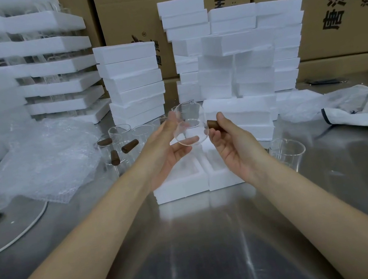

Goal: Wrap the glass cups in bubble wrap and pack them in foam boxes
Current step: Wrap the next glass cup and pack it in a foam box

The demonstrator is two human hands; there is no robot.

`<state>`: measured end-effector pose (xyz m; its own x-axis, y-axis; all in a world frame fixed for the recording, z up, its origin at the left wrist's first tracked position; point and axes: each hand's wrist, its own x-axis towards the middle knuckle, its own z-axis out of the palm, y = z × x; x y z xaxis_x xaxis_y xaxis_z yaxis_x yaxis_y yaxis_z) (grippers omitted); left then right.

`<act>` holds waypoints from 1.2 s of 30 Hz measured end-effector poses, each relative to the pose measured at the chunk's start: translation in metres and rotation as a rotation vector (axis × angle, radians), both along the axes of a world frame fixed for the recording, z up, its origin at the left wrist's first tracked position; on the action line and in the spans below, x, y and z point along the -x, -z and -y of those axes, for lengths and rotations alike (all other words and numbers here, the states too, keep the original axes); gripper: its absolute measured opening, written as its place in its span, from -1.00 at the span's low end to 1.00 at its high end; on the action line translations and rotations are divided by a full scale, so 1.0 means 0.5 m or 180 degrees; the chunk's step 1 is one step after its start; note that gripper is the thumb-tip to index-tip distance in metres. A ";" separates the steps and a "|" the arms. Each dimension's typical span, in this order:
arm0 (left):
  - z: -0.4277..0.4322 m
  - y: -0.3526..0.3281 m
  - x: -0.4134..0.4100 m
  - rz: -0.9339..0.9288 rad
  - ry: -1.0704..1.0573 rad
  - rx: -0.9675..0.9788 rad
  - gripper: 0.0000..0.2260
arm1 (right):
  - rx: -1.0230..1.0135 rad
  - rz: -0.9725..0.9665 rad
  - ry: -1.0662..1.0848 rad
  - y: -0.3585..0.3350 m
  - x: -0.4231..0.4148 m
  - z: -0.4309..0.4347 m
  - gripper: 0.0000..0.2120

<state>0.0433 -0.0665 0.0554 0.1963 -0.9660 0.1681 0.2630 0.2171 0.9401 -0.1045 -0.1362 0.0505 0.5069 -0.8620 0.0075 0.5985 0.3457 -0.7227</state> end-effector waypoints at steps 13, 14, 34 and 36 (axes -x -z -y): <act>-0.006 -0.006 0.004 -0.0214 0.0023 -0.0150 -0.49 | -0.0177 -0.0079 -0.0103 0.000 0.003 0.009 -0.70; -0.006 -0.006 0.005 -0.0230 0.0007 -0.0164 -0.47 | -0.0171 -0.0084 -0.0102 0.000 0.003 0.008 -0.69; 0.005 0.003 -0.003 -0.0112 -0.0064 -0.0144 -0.47 | -0.0049 -0.0185 -0.0057 -0.003 0.003 0.003 -0.79; 0.005 0.003 -0.002 0.0054 -0.0096 -0.0153 -0.47 | -0.0048 -0.0284 -0.0049 -0.005 0.003 0.002 -0.73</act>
<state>0.0445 -0.0692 0.0537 0.2230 -0.9667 0.1253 0.2408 0.1792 0.9539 -0.1059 -0.1373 0.0530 0.5181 -0.8538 -0.0512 0.5264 0.3655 -0.7676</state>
